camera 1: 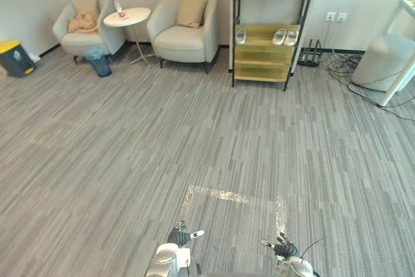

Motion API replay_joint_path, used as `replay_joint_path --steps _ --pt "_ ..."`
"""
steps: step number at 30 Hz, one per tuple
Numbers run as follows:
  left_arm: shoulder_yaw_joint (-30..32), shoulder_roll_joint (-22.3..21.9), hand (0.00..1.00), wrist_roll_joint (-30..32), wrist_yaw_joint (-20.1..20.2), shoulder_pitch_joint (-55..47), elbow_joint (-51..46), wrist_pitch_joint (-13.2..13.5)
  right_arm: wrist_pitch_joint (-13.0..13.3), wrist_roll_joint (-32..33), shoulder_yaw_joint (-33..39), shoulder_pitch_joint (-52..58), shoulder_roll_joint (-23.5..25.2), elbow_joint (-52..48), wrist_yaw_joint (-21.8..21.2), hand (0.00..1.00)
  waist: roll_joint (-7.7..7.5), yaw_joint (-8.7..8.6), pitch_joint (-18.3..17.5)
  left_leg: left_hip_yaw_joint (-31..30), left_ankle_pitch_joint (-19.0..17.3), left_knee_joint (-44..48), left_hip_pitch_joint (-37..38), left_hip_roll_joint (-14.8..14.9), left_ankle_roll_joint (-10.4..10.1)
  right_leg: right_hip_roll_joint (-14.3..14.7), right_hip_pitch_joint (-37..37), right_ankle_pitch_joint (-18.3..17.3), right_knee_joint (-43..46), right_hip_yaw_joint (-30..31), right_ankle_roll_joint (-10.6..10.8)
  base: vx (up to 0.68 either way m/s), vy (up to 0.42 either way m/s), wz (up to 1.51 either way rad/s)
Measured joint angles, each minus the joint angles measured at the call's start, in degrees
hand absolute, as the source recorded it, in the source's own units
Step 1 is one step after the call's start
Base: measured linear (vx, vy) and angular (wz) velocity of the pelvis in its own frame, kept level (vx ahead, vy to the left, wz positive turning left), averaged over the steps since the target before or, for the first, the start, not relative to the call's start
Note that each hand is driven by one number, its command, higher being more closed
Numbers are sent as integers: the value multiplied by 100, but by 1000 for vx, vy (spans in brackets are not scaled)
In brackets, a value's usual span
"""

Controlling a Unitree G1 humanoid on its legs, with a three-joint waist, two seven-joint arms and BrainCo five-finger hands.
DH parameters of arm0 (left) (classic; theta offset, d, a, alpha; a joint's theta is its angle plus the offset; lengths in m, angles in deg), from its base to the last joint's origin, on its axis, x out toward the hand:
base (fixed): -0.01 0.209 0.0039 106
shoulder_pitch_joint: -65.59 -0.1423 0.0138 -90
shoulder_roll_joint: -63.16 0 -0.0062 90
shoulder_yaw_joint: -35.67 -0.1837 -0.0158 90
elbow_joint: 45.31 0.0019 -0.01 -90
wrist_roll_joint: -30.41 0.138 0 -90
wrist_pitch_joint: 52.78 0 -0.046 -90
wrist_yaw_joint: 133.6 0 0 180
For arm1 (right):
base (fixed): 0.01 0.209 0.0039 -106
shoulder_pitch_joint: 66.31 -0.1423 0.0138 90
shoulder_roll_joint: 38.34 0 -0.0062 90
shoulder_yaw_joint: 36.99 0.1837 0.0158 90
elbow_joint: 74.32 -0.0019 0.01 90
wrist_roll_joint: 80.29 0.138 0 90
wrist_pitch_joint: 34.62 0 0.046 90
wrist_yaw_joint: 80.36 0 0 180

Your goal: Pick up cushions and gather them together orderly.

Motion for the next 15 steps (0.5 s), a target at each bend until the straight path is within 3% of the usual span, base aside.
replay_joint_path --steps 2,3,4,7,9,10,11,12,14,15 --pt "-72 11 0 -1 -6 3 -39 12 -3 12 151 217 -29 30 48 0 17 6 -44 -382 681 -1675 -58 -260 -48 -2 210 -349 12 31 100 367 95 -9" --pt "-165 28 0 -2 -8 -13 -60 20 -8 9 161 232 -51 61 57 0 -7 30 -60 -500 973 -1680 -27 -335 -55 -10 235 -440 56 102 142 488 171 -18" --pt "-250 158 0 2 6 -11 -11 19 -15 6 131 232 -13 115 65 0 -181 23 -158 -537 1143 -1646 -9 -559 199 -196 260 -673 207 216 258 559 142 -22" --pt "-207 193 0 9 21 -19 9 -19 -28 -61 10 242 -1 119 47 0 -448 68 -250 -119 1043 -1709 243 -728 361 -430 46 -664 914 676 374 433 82 -31" --pt "-208 191 0 5 45 -31 6 -24 -63 -122 -96 238 15 111 24 0 -439 146 -246 15 988 -1897 580 -761 441 -419 -182 -527 1714 909 617 425 108 -33" --pt "-209 190 0 3 80 -71 -6 -30 -72 -125 -98 244 88 92 -7 0 -417 153 -243 14 936 -2122 963 -775 521 -340 -444 -284 2678 1003 962 270 51 -17" --pt "-207 192 0 2 89 -63 -7 -30 -72 -139 -93 263 106 60 -12 0 -405 146 -235 5 913 -2182 1092 -769 556 -355 -524 -271 2950 1015 970 346 24 -10" --pt "-205 197 0 3 103 -72 12 -38 -69 -199 -104 285 106 3 -32 0 -386 141 -239 -44 815 -2321 1525 -768 637 -395 -740 -424 3616 827 845 247 -4 0" --pt "-206 168 0 2 105 -94 29 -44 -69 -253 -102 308 92 0 -50 0 -287 121 -268 -108 761 -2443 1692 -684 625 -418 -861 -598 3548 614 752 148 -20 4" --pt "-205 175 0 1 105 -75 73 -38 -65 -300 -82 302 62 30 -70 0 -163 138 -357 -206 575 -2556 1795 -466 441 -415 -1079 -785 3018 186 667 104 -34 9"
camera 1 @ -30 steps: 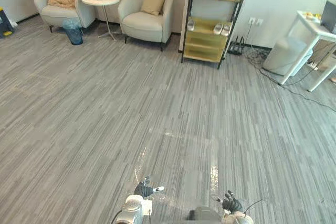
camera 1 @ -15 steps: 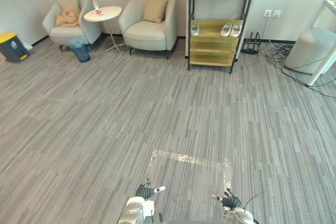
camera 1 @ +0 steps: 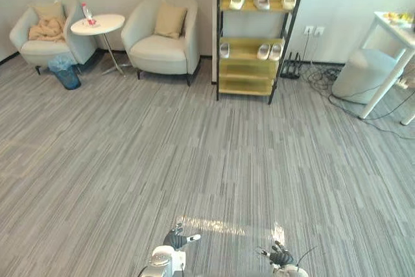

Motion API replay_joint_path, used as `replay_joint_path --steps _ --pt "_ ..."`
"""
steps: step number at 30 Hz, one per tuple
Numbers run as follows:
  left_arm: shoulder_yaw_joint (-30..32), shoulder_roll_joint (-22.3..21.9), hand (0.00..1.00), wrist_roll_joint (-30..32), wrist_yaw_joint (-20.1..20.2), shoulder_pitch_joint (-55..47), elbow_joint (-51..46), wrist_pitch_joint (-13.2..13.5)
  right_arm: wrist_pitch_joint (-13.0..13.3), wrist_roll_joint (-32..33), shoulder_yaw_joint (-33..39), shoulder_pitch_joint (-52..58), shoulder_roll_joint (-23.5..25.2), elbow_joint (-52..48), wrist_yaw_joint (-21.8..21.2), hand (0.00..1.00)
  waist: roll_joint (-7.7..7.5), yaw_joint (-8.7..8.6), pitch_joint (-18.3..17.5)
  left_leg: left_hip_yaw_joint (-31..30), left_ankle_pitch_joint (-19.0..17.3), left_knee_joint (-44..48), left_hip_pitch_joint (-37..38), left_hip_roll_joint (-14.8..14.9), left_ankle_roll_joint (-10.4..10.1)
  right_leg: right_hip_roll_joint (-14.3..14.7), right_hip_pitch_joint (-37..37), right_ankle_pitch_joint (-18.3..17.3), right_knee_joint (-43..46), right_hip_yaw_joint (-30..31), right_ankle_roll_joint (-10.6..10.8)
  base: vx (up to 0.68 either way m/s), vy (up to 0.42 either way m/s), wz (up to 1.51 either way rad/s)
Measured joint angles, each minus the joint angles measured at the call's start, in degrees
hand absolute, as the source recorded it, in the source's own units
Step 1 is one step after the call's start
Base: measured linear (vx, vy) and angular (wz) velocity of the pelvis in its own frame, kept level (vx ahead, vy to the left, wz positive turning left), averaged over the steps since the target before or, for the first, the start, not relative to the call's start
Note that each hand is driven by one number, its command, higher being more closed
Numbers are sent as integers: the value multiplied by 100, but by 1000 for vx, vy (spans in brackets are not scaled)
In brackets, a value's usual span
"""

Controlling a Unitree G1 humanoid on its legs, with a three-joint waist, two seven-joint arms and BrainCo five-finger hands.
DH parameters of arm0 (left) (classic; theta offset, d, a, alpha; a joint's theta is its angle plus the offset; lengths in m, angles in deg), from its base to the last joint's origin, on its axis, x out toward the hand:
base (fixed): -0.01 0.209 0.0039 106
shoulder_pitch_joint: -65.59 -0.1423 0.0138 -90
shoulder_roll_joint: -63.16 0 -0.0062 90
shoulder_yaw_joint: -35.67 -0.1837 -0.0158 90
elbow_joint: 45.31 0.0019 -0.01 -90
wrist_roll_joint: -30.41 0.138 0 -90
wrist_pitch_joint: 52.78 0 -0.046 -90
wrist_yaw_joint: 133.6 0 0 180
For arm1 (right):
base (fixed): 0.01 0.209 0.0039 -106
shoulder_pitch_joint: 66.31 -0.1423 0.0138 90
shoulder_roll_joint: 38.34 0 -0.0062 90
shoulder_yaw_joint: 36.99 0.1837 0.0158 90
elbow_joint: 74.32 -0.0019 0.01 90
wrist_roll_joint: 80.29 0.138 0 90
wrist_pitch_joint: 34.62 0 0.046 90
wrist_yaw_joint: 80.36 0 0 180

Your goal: Pick up cushions and gather them together orderly.

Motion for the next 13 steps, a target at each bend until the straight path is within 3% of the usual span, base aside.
replay_joint_path --steps 1,2,3,4,8,13 --pt "1 36 0 0 -4 16 51 2 -3 -29 10 -23 3 43 -3 0 -13 -2 3 -36 -2 1 3 34 -4 -13 -37 -10 -298 -60 13 136 -81 32" --pt "-16 132 0 -1 -2 35 197 -3 -2 -39 169 -38 5 101 -10 0 -85 -62 -5 -204 -21 29 -10 59 -75 -18 28 195 -1300 -126 -22 157 -143 58" --pt "-32 238 0 8 -2 76 251 0 0 -43 335 -16 18 187 7 0 -306 -137 52 -400 -88 129 -19 -69 -185 -140 119 744 -1995 -121 31 134 -182 85" --pt "-14 237 0 9 -12 119 344 -11 -18 -40 507 11 7 316 16 0 -315 -186 47 -583 -120 161 40 -70 -265 -142 244 681 -2051 -245 35 123 -167 66" --pt "-34 170 0 6 2 95 455 1 -68 -18 738 96 -317 494 42 0 -4 -189 0 -654 -61 -53 69 162 -358 133 512 917 -2640 -288 -81 160 -140 5" --pt "-47 243 0 5 4 104 502 2 -86 -13 906 109 -337 540 37 0 -8 -194 34 -837 -57 -120 161 234 -365 220 743 1050 -2989 -368 -133 56 -56 4"
